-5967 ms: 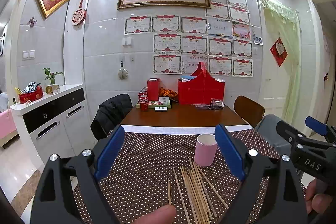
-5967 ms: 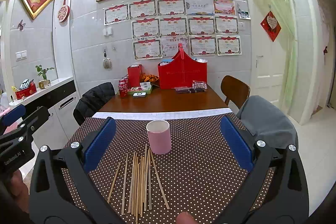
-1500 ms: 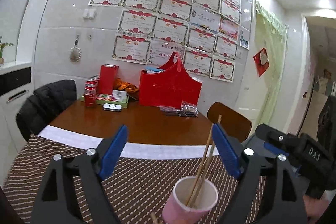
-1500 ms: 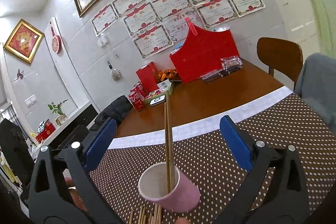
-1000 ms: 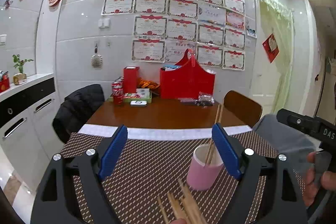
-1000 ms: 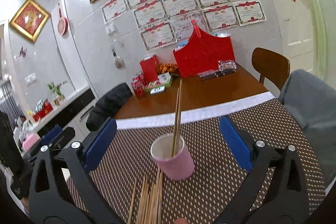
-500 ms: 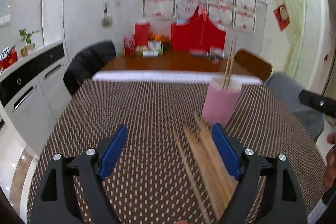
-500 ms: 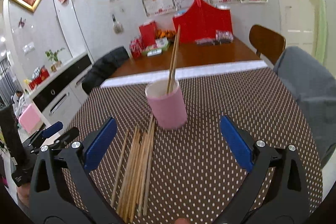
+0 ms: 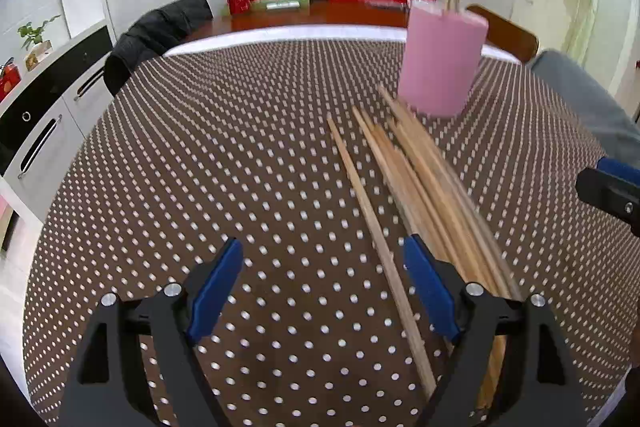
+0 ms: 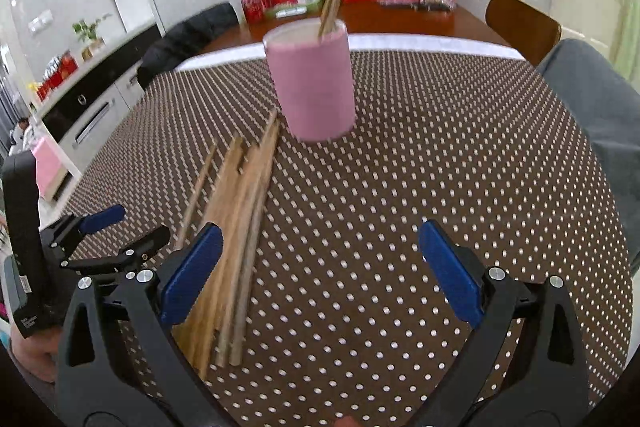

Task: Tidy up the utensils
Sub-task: 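Move both open tools back down to the chopstick pile, then close the left tool on a chopstick while the right tool grasps another chopstick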

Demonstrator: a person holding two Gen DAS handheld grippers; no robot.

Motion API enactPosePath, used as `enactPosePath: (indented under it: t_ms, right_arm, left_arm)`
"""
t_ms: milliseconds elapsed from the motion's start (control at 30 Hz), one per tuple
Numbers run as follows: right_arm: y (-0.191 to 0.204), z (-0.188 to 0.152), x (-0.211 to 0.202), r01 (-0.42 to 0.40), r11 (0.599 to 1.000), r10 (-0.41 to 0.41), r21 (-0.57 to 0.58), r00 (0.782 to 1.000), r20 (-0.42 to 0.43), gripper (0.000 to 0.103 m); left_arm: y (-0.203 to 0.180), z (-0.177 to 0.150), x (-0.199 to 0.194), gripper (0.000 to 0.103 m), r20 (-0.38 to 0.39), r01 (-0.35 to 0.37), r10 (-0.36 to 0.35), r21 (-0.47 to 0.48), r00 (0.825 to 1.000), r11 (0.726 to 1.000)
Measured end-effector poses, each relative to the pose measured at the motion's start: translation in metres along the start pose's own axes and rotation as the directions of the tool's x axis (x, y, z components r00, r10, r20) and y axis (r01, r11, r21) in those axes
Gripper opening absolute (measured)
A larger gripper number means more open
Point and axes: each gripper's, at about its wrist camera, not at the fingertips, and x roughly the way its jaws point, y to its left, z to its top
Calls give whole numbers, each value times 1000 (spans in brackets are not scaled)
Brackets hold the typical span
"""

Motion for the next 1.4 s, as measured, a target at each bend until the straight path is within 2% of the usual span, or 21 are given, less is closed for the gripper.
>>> enactPosePath:
  t_ms: [200,367,567,833,967,1100,1133,1167,1233,1267,1300,1367,1400]
  right_arm:
    - [-1,-10,15,18,999,-20,-41,998,-57,97]
    - [14,-15,30,6,994,-18,-113,995,-102,97]
    - [27,-21,56,36,981,-68,-190,985,-161,97]
    - [29,-12,68,84,971,-125,-223,977,-173,96]
    - [32,11,84,65,972,-106,-224,979,-176,88]
    - [42,31,104,41,973,-87,-228,977,-194,69]
    - [45,34,110,40,971,-87,-234,976,-197,68]
    - [47,39,115,30,972,-77,-232,977,-199,61]
    - [52,44,119,16,971,-66,-240,977,-202,44]
    - [54,45,121,14,967,-67,-255,977,-200,28]
    - [56,46,121,9,965,-64,-263,977,-203,17]
    - [60,45,120,-10,962,-49,-272,976,-211,6]
    - [61,43,119,-16,963,-42,-268,977,-209,6]
  left_arm:
    - [2,-12,10,81,-51,-3,4,18,999,1000]
    - [15,-9,8,81,-52,-18,19,16,998,1000]
    - [20,-9,8,81,-53,-12,13,12,998,1000]
    - [21,-2,13,81,-56,-6,7,18,998,1000]
    - [15,8,20,81,-60,-17,20,51,998,999]
    - [9,23,30,81,-74,-30,37,86,997,996]
    - [10,27,34,81,-84,-21,28,82,996,996]
    - [11,31,38,81,-94,-12,19,73,995,997]
    - [14,39,45,74,-114,25,-20,48,993,999]
    - [15,43,45,61,-115,37,-32,46,993,998]
    - [14,47,46,36,-114,43,-36,56,993,998]
    - [12,51,45,6,-127,69,-60,66,990,995]
    - [13,52,45,5,-133,89,-80,62,988,994]
